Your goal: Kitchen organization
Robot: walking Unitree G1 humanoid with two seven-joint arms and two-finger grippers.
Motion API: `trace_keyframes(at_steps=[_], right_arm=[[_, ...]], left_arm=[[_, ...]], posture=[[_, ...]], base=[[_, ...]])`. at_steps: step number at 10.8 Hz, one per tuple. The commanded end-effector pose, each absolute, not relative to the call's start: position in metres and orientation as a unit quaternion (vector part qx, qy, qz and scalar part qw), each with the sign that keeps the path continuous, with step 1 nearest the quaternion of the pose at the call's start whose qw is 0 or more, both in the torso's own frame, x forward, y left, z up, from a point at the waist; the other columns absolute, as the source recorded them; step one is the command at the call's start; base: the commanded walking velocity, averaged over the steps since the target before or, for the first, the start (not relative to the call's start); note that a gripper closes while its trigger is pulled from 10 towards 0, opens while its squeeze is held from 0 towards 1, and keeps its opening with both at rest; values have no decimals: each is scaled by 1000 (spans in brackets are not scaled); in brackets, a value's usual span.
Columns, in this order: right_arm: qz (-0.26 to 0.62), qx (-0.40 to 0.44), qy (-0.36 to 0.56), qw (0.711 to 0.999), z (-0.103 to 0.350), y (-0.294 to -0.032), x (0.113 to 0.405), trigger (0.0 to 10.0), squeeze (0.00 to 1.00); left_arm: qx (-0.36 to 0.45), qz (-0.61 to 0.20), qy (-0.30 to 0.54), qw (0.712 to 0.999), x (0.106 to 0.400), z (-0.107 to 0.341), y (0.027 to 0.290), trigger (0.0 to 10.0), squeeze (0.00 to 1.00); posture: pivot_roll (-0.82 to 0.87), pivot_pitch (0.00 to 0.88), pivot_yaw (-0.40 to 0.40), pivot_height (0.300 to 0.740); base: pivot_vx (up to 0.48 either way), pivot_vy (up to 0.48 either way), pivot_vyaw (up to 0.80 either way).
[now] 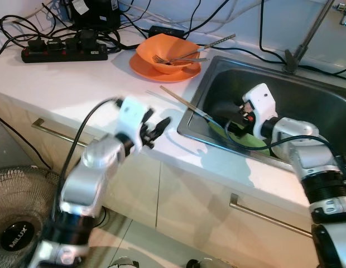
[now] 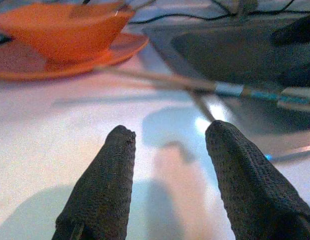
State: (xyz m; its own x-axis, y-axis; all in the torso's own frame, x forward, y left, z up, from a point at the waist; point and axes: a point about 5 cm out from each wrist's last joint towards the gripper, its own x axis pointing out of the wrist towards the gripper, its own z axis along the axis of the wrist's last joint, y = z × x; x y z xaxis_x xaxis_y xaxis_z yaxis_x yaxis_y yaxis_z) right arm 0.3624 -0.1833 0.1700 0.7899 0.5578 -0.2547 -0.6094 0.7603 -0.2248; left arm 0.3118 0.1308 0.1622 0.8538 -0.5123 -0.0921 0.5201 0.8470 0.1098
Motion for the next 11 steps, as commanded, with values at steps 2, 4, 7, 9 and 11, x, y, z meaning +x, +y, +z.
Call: trace_keyframes(at_steps=[2,4,7,9,11], right_arm=[[320,-169,78,929,180,-190,364,10000,0],[337,-173,78,922,182,-191,363,10000,0],[346,-183,87,916,183,-197,363,10000,0],[356,-189,98,910,181,-198,363,10000,0],[348,-210,112,907,177,-202,366,10000,0]], left_arm=[[64,-262,21,963,311,161,128,10000,0],[74,-299,25,951,305,159,123,10000,0],[88,-316,27,944,304,160,126,10000,0],[90,-321,27,942,302,160,125,10000,0],[99,-326,26,940,300,162,124,10000,0]], posture=[[-47,44,-88,740],[-49,38,-88,740],[-50,33,-89,740],[-51,33,-97,740],[-45,35,-104,740]], base=[[0,0,0],[0,0,0],[0,0,0],[0,0,0],[0,0,0]])
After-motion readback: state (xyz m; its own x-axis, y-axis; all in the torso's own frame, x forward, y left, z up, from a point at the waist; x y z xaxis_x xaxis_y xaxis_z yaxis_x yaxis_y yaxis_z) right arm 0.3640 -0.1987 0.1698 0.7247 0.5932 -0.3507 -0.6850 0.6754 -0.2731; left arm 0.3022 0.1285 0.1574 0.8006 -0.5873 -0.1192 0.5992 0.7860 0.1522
